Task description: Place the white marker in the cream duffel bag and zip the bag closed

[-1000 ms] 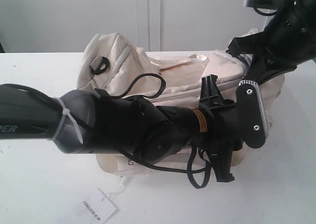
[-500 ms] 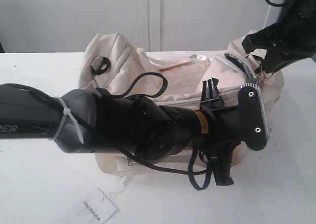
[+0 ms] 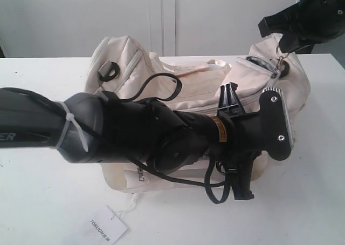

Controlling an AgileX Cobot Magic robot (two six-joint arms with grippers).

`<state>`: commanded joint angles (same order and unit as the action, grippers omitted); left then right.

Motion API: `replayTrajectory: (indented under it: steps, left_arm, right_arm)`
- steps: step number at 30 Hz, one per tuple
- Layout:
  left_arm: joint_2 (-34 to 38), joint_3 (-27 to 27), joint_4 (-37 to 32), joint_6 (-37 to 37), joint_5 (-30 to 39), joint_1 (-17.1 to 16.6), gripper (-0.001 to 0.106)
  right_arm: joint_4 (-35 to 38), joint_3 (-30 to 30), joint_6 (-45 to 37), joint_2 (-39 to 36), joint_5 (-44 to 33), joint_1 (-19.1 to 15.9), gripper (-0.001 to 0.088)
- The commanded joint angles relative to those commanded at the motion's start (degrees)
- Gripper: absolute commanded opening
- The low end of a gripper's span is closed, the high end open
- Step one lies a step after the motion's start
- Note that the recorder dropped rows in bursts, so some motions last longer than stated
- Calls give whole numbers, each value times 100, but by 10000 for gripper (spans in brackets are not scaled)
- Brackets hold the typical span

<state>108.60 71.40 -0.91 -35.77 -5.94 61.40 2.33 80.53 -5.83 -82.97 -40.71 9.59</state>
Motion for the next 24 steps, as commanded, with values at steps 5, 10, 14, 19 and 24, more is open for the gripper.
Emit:
replayTrajectory:
  steps: [5, 10, 14, 19, 24]
  left_arm:
    - [0, 0, 0, 0, 0, 0, 0]
    - [0, 0, 0, 0, 0, 0, 0]
    - [0, 0, 0, 0, 0, 0, 0]
    - [0, 0, 0, 0, 0, 0, 0]
    - [0, 0, 0, 0, 0, 0, 0]
  right_arm:
    - [0, 0, 0, -53, 266, 0, 0]
    - [25, 0, 0, -239, 597, 0, 0]
    - [25, 0, 0, -380, 981, 0, 0]
    - [25, 0, 0, -581, 1454, 0, 0]
    - [25, 0, 0, -758, 1980, 0, 0]
